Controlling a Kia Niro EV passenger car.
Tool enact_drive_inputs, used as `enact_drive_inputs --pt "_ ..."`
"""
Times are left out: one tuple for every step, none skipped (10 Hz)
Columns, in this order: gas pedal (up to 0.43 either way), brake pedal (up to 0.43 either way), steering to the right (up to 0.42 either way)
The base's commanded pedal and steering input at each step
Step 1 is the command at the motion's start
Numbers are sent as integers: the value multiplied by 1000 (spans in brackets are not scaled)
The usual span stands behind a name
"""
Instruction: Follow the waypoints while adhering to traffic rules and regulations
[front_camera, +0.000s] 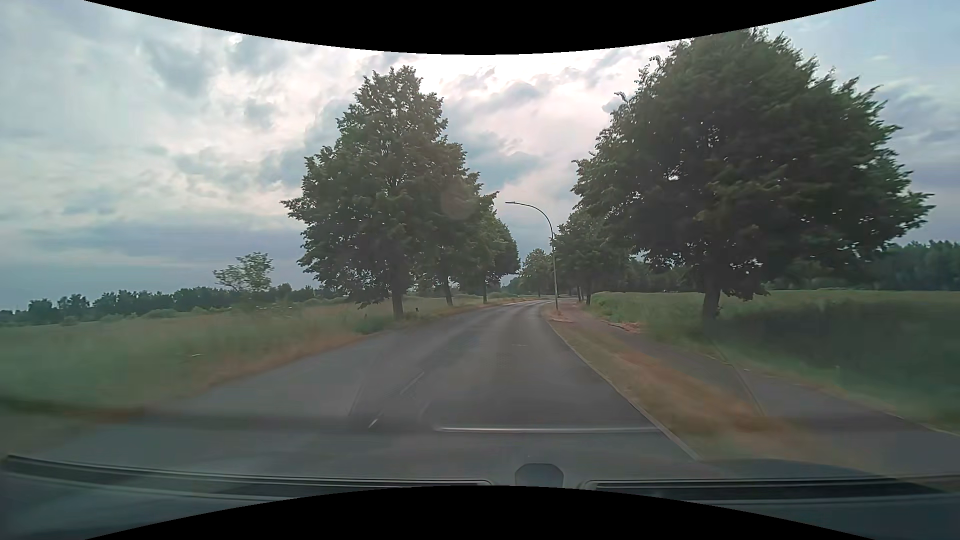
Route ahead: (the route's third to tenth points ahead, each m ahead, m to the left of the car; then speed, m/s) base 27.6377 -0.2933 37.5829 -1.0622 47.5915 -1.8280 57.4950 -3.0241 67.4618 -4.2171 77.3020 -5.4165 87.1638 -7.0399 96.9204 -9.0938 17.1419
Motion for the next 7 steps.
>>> enact_drive_inputs --pt "268 0 7" --pt "268 0 7" --pt "268 0 7" --pt "268 0 8" --pt "268 0 9" --pt "268 0 9" --pt "268 0 10"
